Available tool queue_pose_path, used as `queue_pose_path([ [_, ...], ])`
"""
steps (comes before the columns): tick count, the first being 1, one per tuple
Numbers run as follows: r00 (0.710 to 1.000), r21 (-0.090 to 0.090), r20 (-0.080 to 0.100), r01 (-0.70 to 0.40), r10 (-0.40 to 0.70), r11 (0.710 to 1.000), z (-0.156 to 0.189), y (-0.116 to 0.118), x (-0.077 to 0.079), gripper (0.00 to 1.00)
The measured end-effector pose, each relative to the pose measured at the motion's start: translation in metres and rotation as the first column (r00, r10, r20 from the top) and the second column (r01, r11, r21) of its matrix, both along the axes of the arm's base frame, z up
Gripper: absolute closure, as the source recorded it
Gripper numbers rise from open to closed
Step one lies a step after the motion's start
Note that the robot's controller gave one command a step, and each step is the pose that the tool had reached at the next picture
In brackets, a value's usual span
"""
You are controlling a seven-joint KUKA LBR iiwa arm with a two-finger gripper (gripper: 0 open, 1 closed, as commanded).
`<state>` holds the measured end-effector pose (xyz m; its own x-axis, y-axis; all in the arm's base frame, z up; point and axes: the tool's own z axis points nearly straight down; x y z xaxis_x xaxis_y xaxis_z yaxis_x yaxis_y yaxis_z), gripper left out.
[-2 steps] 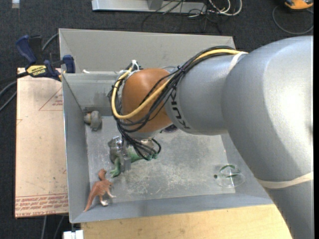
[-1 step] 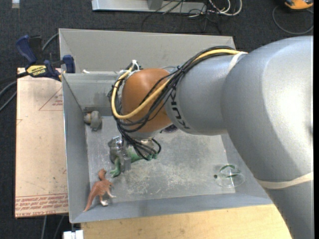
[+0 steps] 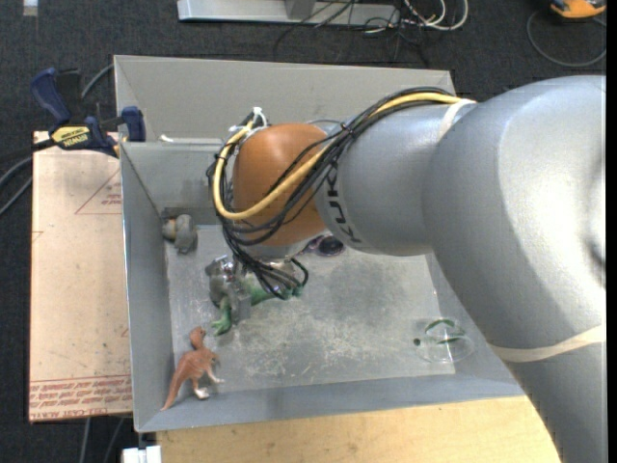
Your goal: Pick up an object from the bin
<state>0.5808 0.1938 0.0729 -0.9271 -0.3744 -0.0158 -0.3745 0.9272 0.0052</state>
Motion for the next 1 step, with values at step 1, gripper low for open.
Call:
queue_pose_path([
  [1,0.999,-0.002,-0.002,-0.04,0.04,0.999,0.1373,0.0118,-0.0088,1.0],
])
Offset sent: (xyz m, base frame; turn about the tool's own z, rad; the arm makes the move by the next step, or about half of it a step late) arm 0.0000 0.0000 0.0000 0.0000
